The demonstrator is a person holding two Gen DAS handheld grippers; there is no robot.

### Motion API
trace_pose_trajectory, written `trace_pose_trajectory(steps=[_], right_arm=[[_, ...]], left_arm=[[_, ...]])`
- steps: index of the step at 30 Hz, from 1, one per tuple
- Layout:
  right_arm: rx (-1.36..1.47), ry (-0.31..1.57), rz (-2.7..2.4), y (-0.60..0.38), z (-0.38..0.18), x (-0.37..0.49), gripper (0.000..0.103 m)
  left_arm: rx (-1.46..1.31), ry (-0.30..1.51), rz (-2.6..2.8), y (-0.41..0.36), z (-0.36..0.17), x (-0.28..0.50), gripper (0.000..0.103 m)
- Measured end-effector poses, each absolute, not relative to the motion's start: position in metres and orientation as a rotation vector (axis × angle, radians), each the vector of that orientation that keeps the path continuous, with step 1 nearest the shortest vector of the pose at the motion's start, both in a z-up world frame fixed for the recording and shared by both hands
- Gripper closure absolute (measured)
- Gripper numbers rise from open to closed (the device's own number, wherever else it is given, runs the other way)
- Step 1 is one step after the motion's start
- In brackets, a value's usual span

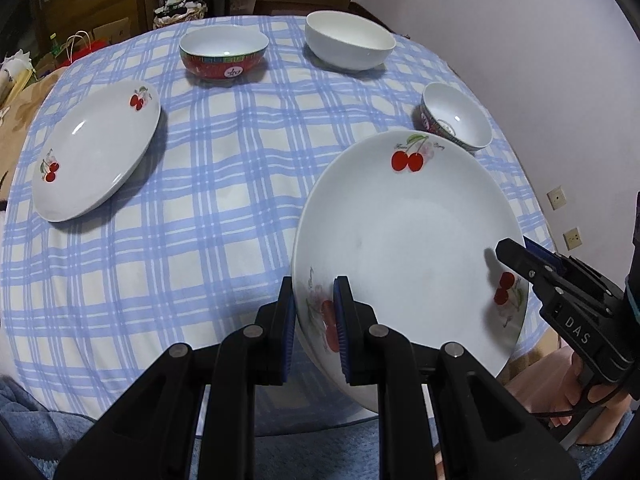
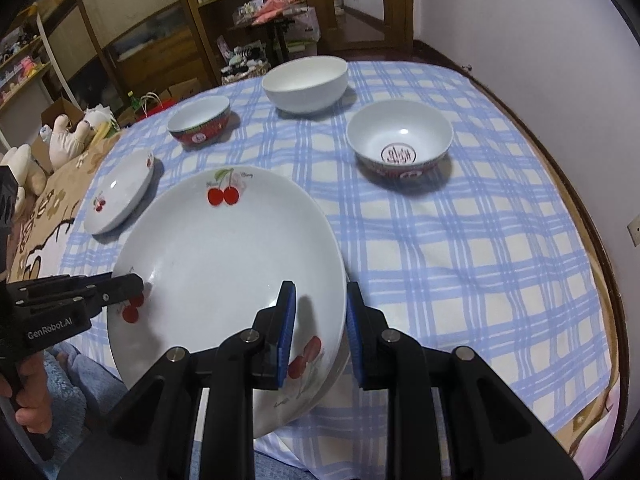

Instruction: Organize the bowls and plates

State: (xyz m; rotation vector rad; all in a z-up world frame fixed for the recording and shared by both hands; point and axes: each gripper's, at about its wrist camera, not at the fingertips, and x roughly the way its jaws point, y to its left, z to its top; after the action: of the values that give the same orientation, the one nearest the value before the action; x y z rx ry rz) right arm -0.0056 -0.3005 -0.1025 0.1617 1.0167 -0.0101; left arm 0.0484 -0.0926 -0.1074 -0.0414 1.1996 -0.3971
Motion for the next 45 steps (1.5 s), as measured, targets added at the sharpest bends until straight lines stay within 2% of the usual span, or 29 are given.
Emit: trace_pose_trajectory(steps=[18, 45], right_arm=[[0.212, 1.097, -0.013, -0.307, -0.130, 0.006, 0.077], [0.210, 1.129, -0.027, -0.307, -0.138, 0.009, 0.077]], left_arm=[[0.026, 1.264, -0.377, -0.102, -0.133, 0.058, 0.086], [0.084, 1.306, -0.368, -0.108, -0.151, 0.061, 0.086]])
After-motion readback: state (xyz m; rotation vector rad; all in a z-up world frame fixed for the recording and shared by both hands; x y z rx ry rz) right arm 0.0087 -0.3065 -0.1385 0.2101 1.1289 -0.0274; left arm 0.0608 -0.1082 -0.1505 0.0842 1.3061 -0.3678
